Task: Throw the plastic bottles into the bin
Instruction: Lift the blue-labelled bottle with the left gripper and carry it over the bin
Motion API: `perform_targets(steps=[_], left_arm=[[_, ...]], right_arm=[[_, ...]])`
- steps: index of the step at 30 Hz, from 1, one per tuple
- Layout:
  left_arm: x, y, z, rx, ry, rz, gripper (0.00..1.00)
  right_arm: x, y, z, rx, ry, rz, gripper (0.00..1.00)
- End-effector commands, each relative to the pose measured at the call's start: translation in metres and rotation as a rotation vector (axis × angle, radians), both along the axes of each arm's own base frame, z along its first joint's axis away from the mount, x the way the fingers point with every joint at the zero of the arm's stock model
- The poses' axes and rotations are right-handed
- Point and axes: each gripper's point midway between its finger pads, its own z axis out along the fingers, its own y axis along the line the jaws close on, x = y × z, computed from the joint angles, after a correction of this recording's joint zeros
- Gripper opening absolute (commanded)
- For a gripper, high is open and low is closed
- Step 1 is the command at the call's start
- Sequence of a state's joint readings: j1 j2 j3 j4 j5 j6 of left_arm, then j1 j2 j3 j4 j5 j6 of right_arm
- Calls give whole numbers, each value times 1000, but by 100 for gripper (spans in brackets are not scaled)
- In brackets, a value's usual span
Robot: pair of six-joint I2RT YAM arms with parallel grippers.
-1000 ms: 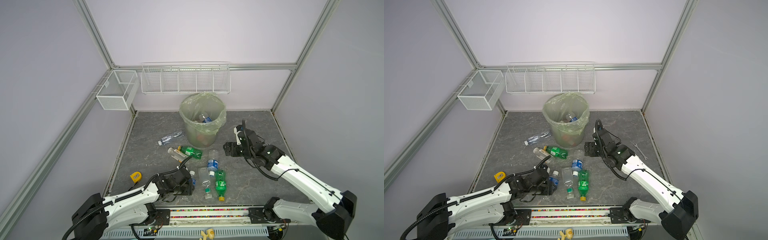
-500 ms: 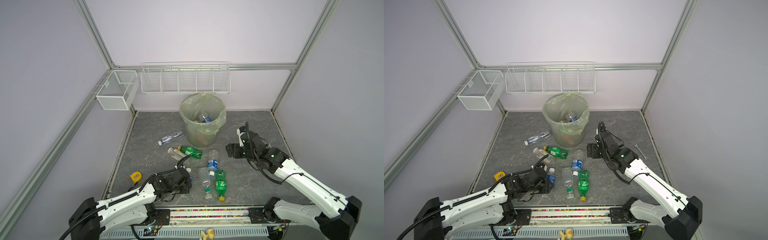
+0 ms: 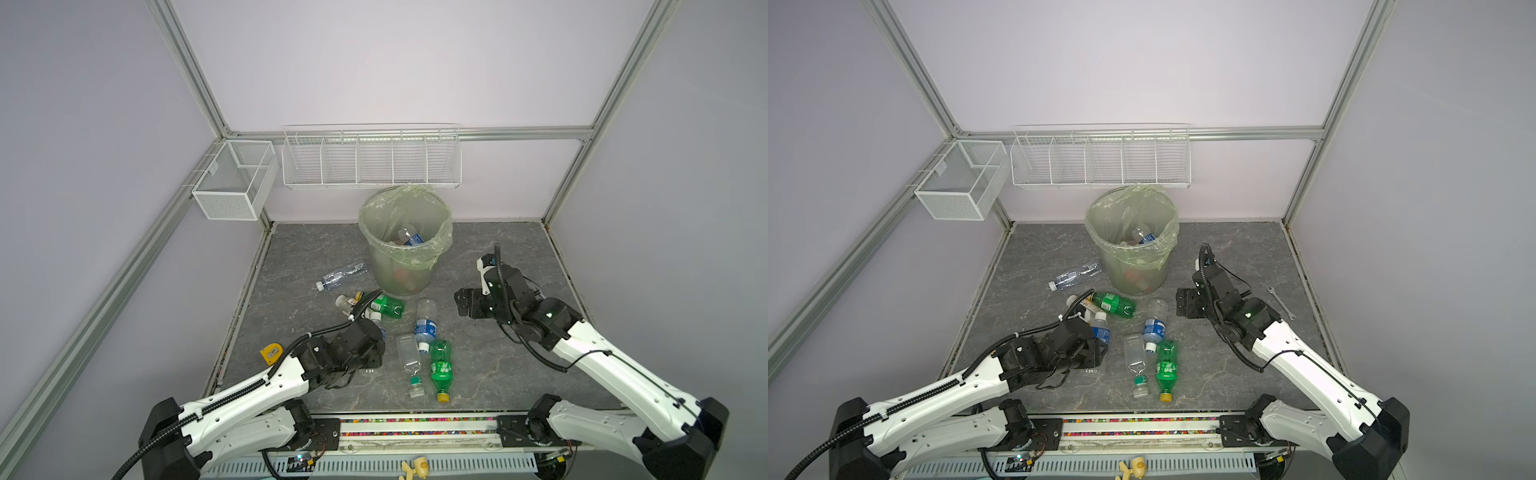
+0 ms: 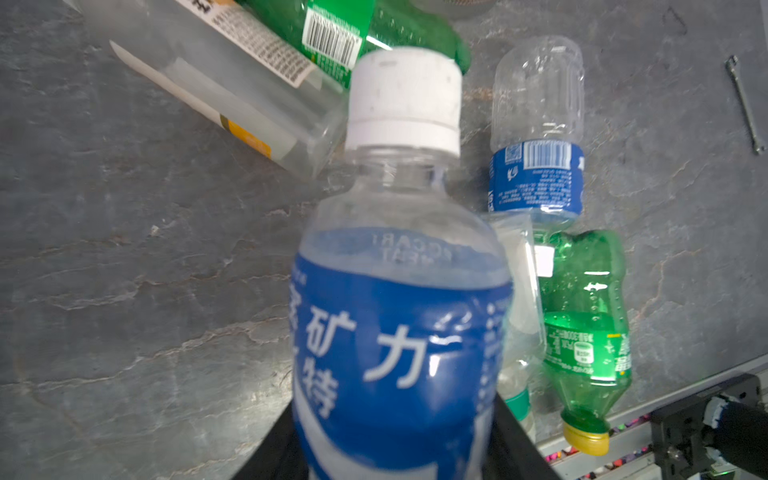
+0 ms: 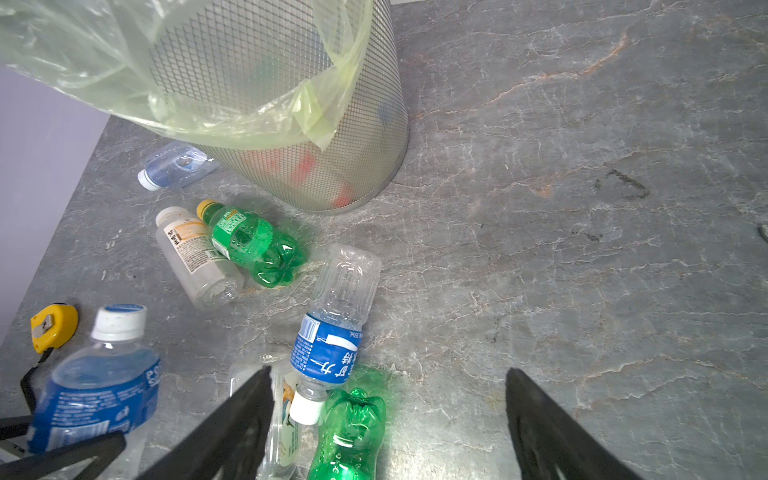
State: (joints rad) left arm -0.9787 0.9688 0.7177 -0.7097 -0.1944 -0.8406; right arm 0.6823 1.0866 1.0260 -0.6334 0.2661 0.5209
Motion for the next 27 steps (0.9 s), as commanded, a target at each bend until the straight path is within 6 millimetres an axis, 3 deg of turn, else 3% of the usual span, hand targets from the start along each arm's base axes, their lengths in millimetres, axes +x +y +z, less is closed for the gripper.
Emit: perform_targets(steps=[1,11,27], left_arm=[[14,16,16,22,-33,47,49],[39,26,71,7,-140,87,49],[100,23,225,-144,-542,162,49]], right_arm=[[-5,-10,-7,-24,19,-26,88],[-11,-12,-20,-19,53,-37,88],[-11,-14,-26,-26,54,-42,88]])
